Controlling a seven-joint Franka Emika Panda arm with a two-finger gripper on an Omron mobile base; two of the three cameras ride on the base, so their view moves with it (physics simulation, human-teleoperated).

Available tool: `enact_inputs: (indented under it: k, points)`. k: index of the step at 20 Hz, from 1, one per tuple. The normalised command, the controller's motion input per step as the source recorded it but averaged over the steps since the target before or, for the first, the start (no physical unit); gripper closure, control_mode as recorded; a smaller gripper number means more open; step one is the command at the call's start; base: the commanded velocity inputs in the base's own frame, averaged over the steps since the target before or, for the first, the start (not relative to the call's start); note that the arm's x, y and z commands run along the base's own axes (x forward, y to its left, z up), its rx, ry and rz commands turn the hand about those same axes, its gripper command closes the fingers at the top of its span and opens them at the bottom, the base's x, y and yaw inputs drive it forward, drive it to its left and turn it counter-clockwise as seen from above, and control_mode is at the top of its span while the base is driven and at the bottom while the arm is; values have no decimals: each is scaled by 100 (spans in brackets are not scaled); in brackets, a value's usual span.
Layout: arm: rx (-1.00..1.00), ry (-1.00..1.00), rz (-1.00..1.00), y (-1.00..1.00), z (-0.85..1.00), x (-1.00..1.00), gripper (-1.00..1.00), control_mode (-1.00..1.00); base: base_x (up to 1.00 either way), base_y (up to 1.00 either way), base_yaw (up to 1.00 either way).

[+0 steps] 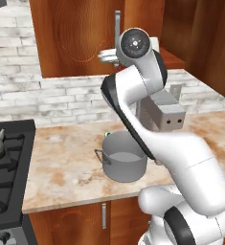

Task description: Pick the pan from the cabinet and place it on the stove. Then turn on the stove burner for the pan.

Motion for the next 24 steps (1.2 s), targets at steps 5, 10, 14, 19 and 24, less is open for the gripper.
enact_inputs:
  k: [5, 10, 14, 19, 24]
  points:
    - [2, 1, 3, 5, 2, 55, -100, -100, 0, 0, 0]
    - [7, 0, 1, 0, 0, 65, -100, -100, 0, 0, 0]
    - [4, 1, 0, 5, 0, 62, -100, -100, 0, 0, 0]
    - [0, 3, 0, 12, 0, 52, -100, -100, 0, 0, 0]
    - [0, 3, 0, 11, 0, 45, 100, -100, 0, 0, 0]
